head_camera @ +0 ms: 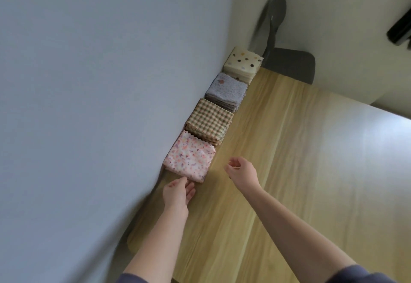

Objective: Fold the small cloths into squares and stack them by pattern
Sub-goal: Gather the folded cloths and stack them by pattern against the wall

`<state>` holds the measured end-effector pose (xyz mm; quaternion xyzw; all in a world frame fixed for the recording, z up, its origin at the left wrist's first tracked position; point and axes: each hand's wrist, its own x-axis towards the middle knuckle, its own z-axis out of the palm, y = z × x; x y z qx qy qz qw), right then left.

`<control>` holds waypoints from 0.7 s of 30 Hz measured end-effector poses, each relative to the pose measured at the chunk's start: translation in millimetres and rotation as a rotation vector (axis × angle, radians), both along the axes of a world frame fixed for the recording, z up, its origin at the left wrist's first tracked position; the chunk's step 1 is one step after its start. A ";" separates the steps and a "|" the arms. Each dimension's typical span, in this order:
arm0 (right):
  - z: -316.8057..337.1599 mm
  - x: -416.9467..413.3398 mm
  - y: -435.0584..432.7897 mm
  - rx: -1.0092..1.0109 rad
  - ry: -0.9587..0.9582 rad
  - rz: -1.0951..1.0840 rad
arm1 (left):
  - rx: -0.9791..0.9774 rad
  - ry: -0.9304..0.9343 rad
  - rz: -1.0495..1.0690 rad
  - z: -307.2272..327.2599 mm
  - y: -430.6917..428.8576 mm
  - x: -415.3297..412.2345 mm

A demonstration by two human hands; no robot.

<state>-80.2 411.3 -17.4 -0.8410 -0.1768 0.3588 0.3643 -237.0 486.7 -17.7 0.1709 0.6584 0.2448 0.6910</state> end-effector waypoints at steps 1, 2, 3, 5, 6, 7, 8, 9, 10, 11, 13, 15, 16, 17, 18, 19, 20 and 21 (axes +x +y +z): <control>1.1 2.2 -9.4 0.003 0.006 -0.011 | 0.003 -0.005 -0.037 1.9 -5.9 1.4; 4.1 7.4 -23.7 0.006 0.012 -0.030 | 0.010 -0.009 -0.083 5.3 -16.2 6.7; 7.1 12.9 -39.7 0.008 0.021 -0.049 | 0.012 -0.015 -0.121 8.4 -28.4 13.9; 12.0 25.3 -72.6 0.016 0.039 -0.079 | 0.019 -0.046 -0.203 15.2 -55.0 33.1; 12.3 30.3 -85.6 0.016 0.040 -0.085 | 0.026 -0.066 -0.255 17.5 -65.7 41.8; 12.4 38.6 -105.8 0.008 0.028 -0.091 | 0.031 -0.087 -0.316 20.7 -83.3 54.2; 12.4 45.8 -124.5 0.002 0.013 -0.092 | 0.039 -0.103 -0.378 23.0 -99.9 65.3; 13.0 55.8 -148.9 -0.007 -0.006 -0.091 | 0.041 -0.118 -0.441 25.6 -122.3 78.8; 12.3 61.9 -165.9 -0.014 -0.023 -0.084 | 0.045 -0.122 -0.498 26.3 -137.9 87.1; 11.7 70.0 -187.1 -0.023 -0.037 -0.086 | 0.050 -0.126 -0.550 26.8 -157.6 97.5; 10.0 89.5 -239.7 -0.024 -0.044 -0.114 | 0.044 -0.117 -0.622 26.1 -206.3 122.7; 7.1 109.9 -292.0 -0.034 -0.043 -0.126 | 0.012 -0.113 -0.627 22.5 -258.2 148.0; 4.2 120.1 -317.9 -0.037 -0.048 -0.129 | -0.003 -0.112 -0.627 20.3 -283.3 160.9; 2.2 129.0 -341.7 -0.041 -0.050 -0.134 | -0.008 -0.105 -0.633 17.3 -306.0 172.4; 0.9 137.7 -364.9 -0.046 -0.052 -0.141 | 0.002 -0.083 -0.654 14.8 -327.7 183.5; 0.3 147.2 -390.8 -0.054 -0.052 -0.156 | 0.025 -0.052 -0.696 12.9 -350.6 195.2; -0.1 154.7 -414.7 -0.063 -0.054 -0.173 | 0.054 -0.018 -0.752 12.0 -370.4 204.3; 0.7 160.8 -437.4 -0.078 -0.056 -0.187 | 0.084 0.014 -0.815 10.4 -388.7 211.4</control>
